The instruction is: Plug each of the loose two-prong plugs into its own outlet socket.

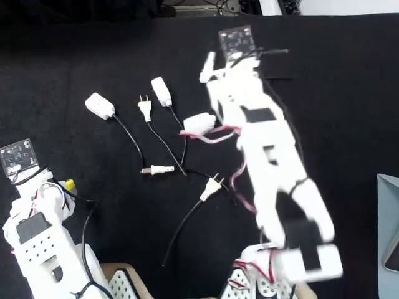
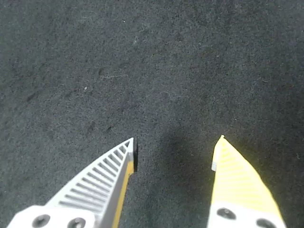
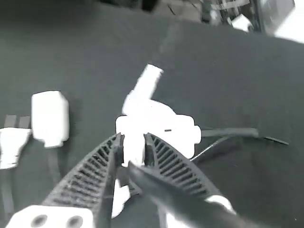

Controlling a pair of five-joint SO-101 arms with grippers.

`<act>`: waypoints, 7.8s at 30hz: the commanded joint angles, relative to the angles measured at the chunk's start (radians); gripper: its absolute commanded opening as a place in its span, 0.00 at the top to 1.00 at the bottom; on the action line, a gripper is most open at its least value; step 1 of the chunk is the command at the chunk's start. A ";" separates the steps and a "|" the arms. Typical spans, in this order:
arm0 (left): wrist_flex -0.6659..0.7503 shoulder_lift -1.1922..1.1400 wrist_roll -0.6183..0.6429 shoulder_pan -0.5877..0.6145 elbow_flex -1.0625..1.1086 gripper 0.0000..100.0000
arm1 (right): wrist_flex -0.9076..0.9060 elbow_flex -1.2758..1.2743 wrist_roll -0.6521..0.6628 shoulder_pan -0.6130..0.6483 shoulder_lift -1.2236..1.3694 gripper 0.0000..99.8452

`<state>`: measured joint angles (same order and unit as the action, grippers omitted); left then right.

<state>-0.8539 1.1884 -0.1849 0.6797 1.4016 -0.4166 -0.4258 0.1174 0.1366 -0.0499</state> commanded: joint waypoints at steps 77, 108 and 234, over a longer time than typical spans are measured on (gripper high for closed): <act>0.020 0.012 0.002 0.004 0.013 0.73 | -0.397 0.596 -0.058 -0.121 0.433 0.88; 0.011 -0.605 -0.178 -0.611 -0.693 0.73 | -1.221 0.449 -0.048 -0.101 0.117 0.88; -0.414 -0.526 -0.247 -0.863 -0.634 0.77 | -0.577 -0.205 -0.048 -0.232 -0.349 0.99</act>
<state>-1.2912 0.5639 -0.4442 -0.2455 0.7649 -1.0073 -0.6360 0.0698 -0.0783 -0.3798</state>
